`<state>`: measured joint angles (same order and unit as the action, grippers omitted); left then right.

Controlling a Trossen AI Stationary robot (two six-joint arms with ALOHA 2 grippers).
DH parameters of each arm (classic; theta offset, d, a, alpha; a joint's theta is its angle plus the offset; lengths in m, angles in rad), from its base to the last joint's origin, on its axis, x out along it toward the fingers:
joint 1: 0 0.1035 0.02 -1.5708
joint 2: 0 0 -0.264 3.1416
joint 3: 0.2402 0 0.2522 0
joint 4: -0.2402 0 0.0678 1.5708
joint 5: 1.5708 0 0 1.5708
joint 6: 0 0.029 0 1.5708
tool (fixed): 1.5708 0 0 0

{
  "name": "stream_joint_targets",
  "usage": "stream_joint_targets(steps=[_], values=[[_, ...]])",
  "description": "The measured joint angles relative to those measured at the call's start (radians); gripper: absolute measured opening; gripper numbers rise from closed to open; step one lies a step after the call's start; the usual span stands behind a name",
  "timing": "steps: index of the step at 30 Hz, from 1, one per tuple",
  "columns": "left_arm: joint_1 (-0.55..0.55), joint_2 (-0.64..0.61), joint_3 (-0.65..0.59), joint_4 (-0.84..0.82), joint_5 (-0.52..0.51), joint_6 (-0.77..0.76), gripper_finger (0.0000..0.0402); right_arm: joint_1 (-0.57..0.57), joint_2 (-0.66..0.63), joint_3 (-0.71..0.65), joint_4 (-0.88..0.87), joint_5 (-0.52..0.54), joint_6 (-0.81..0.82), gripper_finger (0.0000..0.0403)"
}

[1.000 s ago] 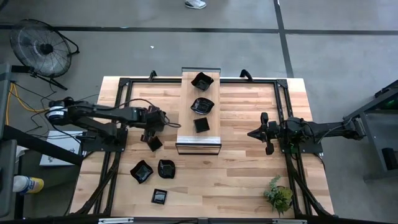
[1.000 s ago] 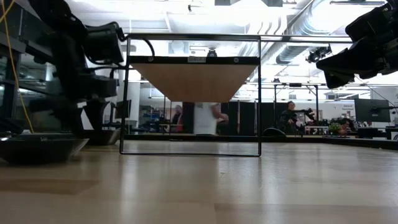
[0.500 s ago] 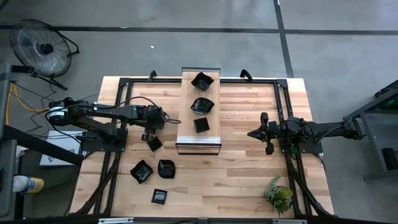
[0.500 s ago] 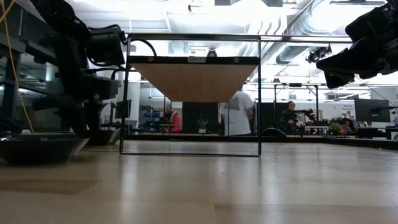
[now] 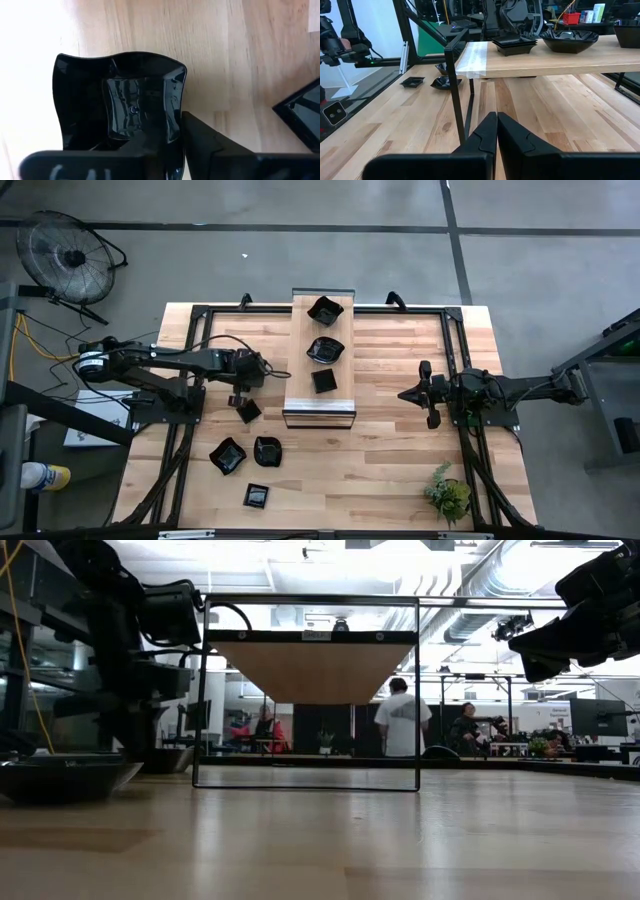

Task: Pick & Place Mini shaped plates
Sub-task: Stack the distorted square plate on top of the stacked distorted square plates on the shelf

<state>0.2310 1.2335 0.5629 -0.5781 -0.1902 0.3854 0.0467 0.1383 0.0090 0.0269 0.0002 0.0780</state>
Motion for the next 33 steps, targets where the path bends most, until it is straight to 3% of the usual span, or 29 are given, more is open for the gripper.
stream_joint_targets(steps=[7, 16, 24, 33], values=[[-0.002, 0.000, 0.001, 0.002, -0.002, -0.002, 0.0007, 0.000, 0.000, 0.000, 0.000, 0.000, 0.000, 0.0009], [-0.002, -0.006, 0.015, -0.012, -0.017, -0.028, 0.0002, 0.000, 0.000, 0.000, 0.000, 0.000, 0.000, 0.0005], [0.026, -0.077, 0.127, -0.172, -0.110, -0.054, 0.0001, 0.000, 0.000, 0.000, 0.000, 0.000, 0.000, 0.0007], [0.101, -0.149, 0.290, -0.235, -0.123, 0.009, 0.0000, 0.000, 0.000, 0.000, 0.000, 0.000, 0.000, 0.0006]])
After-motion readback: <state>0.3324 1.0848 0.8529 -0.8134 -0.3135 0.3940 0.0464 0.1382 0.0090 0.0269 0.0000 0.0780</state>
